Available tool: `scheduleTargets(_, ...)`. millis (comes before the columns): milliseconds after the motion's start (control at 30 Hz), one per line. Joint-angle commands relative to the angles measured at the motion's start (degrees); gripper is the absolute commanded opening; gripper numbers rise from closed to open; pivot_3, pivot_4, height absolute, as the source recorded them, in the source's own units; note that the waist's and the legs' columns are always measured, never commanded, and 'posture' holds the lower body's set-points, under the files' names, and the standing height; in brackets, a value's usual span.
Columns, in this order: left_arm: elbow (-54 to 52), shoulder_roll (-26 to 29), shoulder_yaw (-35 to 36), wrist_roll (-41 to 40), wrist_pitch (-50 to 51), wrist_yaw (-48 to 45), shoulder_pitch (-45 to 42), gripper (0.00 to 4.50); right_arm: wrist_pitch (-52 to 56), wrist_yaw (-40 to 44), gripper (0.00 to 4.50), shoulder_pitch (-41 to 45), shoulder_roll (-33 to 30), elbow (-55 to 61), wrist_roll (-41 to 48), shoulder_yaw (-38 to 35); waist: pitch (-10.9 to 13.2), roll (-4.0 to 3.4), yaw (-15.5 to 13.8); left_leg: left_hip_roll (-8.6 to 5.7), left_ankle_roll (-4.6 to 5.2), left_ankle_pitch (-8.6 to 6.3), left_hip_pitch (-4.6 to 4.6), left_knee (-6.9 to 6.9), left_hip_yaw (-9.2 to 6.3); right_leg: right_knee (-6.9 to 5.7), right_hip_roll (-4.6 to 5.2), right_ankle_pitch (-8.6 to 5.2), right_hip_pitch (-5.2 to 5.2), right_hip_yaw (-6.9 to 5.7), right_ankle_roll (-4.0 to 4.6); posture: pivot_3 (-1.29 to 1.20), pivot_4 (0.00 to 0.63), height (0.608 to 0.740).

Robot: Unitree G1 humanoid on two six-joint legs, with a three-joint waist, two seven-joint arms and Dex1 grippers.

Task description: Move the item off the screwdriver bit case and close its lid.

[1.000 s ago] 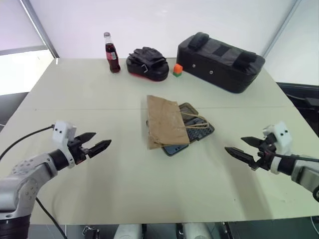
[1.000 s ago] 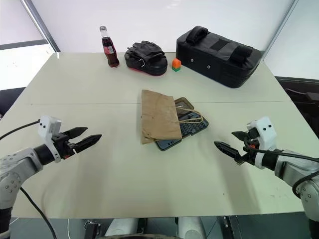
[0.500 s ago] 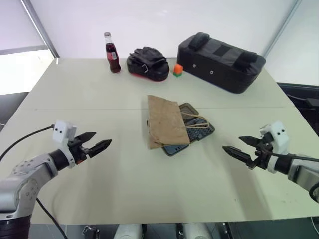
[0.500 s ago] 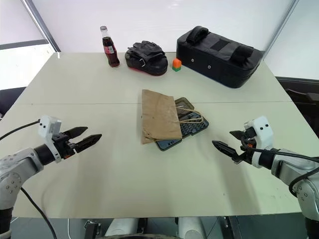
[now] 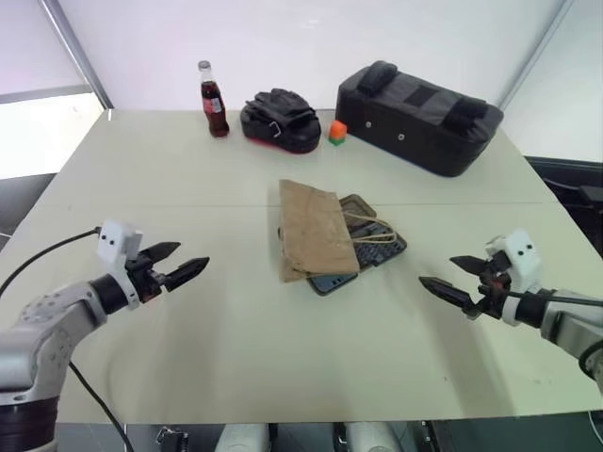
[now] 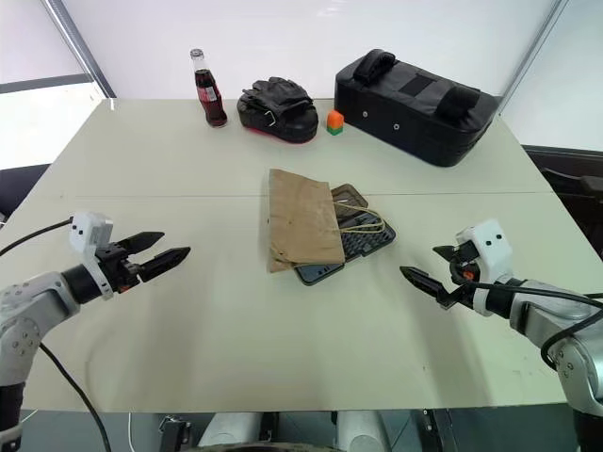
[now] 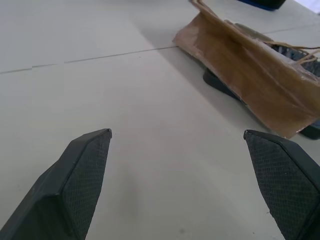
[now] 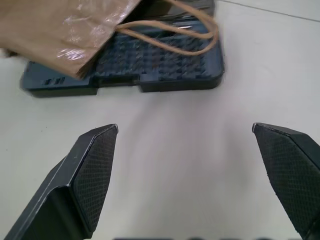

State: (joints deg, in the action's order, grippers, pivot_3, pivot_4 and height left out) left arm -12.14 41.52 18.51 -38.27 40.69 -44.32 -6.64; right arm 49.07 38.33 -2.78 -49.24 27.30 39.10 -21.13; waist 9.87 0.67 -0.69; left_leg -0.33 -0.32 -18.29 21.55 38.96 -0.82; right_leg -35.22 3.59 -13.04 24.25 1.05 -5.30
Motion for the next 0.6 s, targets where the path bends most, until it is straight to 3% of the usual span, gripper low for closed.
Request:
scheduleTargets(33,5.2,1.9,-4.2,0.4,-0.7,-6.2,-6.7,4.43,1.0,2.6,4.5,3.4,-2.4,6.3,5.1,-1.9,0.0,0.0,0.1,-0.01,0.0,0.0,0.01,0.0,0.01,0.0,-0.01,0.0,0.0,0.0,0.0,0.0,0.15,0.74)
scheduleTargets(167,17.6,-1.3,-13.7,1.8,3.1,-12.8,-21.6,4.43,1.3,-0.1,4.5,9.2,-2.1,7.5,5.1,0.6,0.0,0.05,-0.1,-0.02,0.0,0.0,0.0,0.06,0.01,-0.01,-0.05,0.01,-0.02,-0.02,-0.02,0.0,0.15,0.74)
scheduleTargets(367,34.6,-7.1,-22.2,5.3,5.2,-21.4,-39.1,4.43,-0.3,-4.5,4.5,11.4,1.9,7.3,2.6,4.1,0.0,0.17,0.1,-0.22,0.08,-0.04,0.14,0.1,0.02,-0.01,-0.02,0.14,0.07,-0.01,-0.25,0.0,0.15,0.74)
scheduleTargets(600,50.2,-12.8,-28.8,14.1,-2.4,-29.2,-48.7,4.43,-0.2,-8.8,4.5,6.5,5.5,12.1,2.2,3.0,0.0,0.16,0.2,-0.26,0.22,-0.12,0.41,0.09,0.17,-0.07,-0.06,0.14,0.34,-0.04,-0.28,0.0,0.15,0.74)
